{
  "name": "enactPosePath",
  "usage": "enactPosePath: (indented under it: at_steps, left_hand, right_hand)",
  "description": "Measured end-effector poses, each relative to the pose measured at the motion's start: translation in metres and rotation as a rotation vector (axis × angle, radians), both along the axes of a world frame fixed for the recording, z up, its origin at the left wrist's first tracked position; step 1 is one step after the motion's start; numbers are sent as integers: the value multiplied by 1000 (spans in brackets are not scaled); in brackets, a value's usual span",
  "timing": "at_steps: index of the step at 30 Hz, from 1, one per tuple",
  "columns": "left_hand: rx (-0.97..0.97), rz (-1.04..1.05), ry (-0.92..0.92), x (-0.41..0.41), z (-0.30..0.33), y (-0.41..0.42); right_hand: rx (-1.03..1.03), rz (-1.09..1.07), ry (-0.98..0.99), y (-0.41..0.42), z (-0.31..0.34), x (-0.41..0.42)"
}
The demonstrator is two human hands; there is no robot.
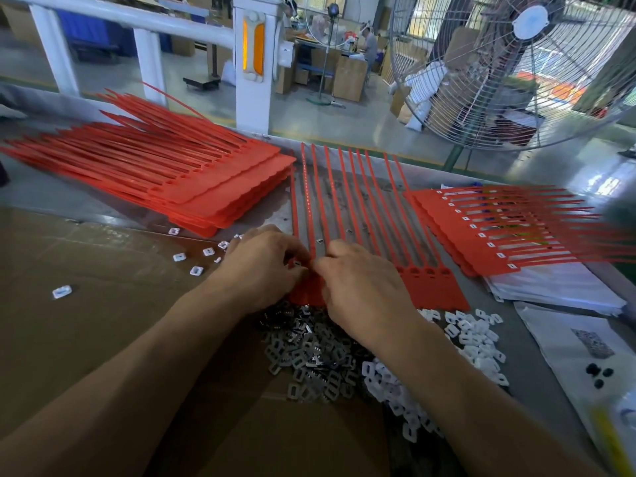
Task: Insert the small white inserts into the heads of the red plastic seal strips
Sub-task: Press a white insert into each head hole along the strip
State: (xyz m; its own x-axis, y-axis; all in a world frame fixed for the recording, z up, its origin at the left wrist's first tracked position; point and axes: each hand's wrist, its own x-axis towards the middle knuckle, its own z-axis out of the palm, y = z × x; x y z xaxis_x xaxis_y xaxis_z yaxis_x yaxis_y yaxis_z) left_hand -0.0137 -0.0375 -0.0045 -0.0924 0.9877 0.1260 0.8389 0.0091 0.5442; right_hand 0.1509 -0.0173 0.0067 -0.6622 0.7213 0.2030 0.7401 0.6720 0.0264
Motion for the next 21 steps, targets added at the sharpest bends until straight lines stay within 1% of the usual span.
enactPosePath:
  at_steps: [2, 4, 7, 9, 10, 13, 17, 21]
  left_hand:
    - [5, 4, -5, 1, 0, 0]
    - [13, 7, -13, 1, 0, 0]
    - [11, 4, -22, -1, -1, 2]
    - [10, 9, -16, -1, -2, 3]
    - [16, 12, -13, -1, -2, 4]
    - [52, 33, -24, 1, -4, 5]
    - [85, 101, -71, 6, -6, 8]
    - [90, 132, -59, 11, -8, 8]
  right_hand:
    - [-17, -17, 9, 3, 1, 1]
    - [-85, -28, 67, 7, 1, 6]
    - [-233, -31, 271, 13, 0, 20]
    - [-277, -41, 398, 15, 2, 32]
    - [-280, -49, 429, 17, 3, 38]
    - [-307, -82, 444, 25, 9, 55]
    - [-408, -98, 394, 29, 16, 69]
    - [-543, -68, 313, 29, 27, 79]
